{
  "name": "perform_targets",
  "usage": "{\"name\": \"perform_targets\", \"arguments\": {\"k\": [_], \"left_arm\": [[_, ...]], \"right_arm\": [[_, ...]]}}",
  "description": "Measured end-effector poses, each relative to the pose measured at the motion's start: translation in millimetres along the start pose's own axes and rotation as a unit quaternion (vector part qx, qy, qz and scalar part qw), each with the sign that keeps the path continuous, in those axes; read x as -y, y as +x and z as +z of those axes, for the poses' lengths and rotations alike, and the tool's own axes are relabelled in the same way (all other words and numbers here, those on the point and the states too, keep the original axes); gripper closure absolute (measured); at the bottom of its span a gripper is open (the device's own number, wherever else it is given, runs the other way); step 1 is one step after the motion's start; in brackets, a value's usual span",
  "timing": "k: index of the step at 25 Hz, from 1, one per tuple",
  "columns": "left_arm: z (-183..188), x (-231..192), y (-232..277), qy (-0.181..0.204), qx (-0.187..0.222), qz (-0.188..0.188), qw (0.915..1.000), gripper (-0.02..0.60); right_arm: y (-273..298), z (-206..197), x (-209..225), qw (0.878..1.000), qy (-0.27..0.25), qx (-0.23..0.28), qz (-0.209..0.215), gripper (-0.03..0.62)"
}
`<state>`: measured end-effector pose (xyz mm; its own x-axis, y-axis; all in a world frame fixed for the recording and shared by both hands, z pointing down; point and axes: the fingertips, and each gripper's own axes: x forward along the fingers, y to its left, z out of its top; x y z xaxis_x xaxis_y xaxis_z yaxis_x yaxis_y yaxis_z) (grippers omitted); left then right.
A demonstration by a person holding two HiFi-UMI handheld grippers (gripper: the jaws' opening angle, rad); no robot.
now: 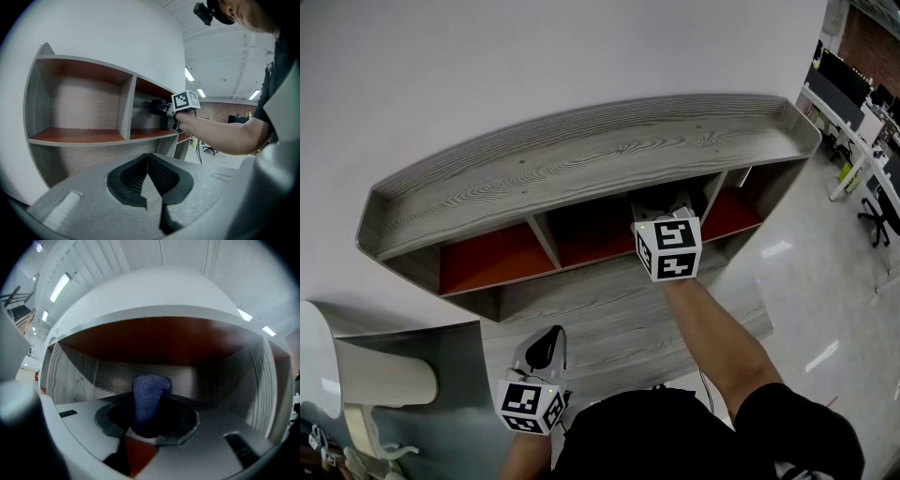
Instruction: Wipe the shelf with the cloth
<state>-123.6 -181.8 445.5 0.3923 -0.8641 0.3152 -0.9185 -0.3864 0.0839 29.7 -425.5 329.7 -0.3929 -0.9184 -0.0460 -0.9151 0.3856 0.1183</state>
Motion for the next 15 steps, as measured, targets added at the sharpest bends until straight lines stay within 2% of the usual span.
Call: {"name": "perform_targets", "arguments": {"k": [5, 11, 15], "left_arm": [[-3, -3, -6, -0.003, 0.000, 0.009, 1.0000, 0.571], [-6, -14, -18, -0.012, 0.003, 0.031, 0.9994, 0.571], [-10, -21, -28, -0.021, 0.004, 0.046, 0.9987, 0.571]], "right_arm": [[7, -21, -63, 0.996, -0.032, -0.028, 0.079, 0.456], [16, -39, -129, 0.979, -0.116, -0.064, 0.151, 0.456], [25, -46, -152, 0.972, -0.120, -0.084, 0.182, 0.456]]}}
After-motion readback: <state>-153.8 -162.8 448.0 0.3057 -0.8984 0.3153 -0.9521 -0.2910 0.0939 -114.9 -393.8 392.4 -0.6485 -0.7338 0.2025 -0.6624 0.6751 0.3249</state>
